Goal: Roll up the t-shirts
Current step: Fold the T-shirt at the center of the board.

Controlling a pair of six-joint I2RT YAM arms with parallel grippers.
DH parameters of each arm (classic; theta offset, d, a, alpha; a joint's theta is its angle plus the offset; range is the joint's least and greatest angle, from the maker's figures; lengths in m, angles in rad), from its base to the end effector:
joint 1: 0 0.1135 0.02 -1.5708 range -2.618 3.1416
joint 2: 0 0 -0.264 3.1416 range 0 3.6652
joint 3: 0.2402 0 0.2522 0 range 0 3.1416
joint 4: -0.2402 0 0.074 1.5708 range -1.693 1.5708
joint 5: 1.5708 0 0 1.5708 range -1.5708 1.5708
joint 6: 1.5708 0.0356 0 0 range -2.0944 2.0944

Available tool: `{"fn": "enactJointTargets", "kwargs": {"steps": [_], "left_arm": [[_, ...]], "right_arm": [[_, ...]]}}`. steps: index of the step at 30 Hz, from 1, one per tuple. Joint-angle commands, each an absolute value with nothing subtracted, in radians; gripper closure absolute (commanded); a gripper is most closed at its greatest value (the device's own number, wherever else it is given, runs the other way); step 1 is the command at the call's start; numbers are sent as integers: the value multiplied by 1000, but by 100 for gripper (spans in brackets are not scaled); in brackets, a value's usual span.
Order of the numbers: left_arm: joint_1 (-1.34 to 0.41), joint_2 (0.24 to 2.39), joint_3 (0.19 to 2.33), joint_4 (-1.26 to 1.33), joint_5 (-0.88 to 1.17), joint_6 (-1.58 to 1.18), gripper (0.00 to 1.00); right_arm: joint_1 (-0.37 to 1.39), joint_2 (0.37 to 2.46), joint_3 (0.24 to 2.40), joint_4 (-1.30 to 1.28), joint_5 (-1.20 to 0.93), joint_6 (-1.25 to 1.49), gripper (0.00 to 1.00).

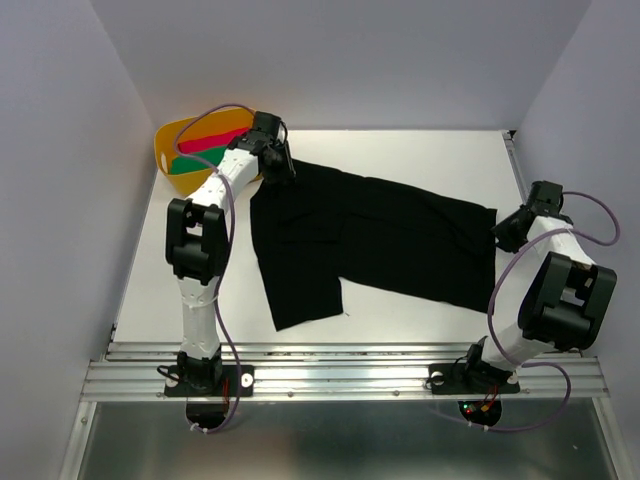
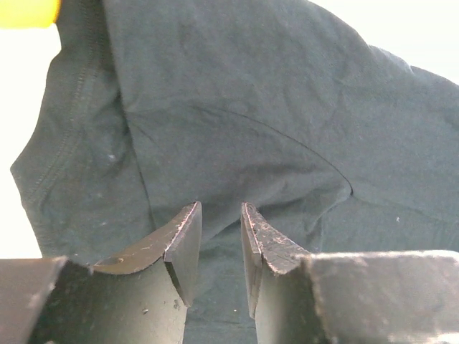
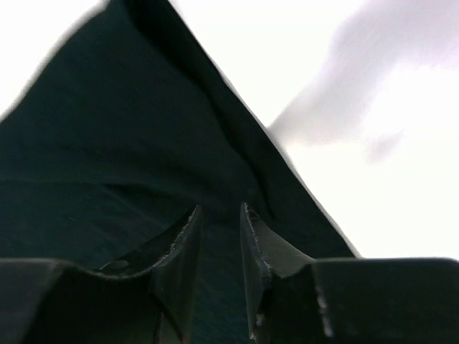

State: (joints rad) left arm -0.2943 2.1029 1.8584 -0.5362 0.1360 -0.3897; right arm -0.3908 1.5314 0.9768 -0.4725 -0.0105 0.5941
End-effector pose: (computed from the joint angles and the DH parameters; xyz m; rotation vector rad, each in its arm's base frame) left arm 0.4616 -0.1449 0.2630 -0.0463 2.3965 -0.4888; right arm 0.2832 -0.1163 0.2055 1.2261 2.2932 0.0871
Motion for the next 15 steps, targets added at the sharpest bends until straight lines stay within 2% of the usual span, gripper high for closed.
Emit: {"fn": "enactJointTargets", "kwargs": {"steps": [1,6,11,15], "left_arm": [[-310,2112,1853,-537,156,-370,60],[-316,2181,1907,-532,170,-383,60],[-319,2215,1919,-560,143,-376,57],[-319,2203,1858,-542,107,-370,47]], "right_arm": [[-390,1525,1055,-454,11,577,70],[-301,1594,1123,-469,9,545,75],[-166,1614,1126,-491,28,535,67],[-89,1612,1104,-491,55,522,59]]}}
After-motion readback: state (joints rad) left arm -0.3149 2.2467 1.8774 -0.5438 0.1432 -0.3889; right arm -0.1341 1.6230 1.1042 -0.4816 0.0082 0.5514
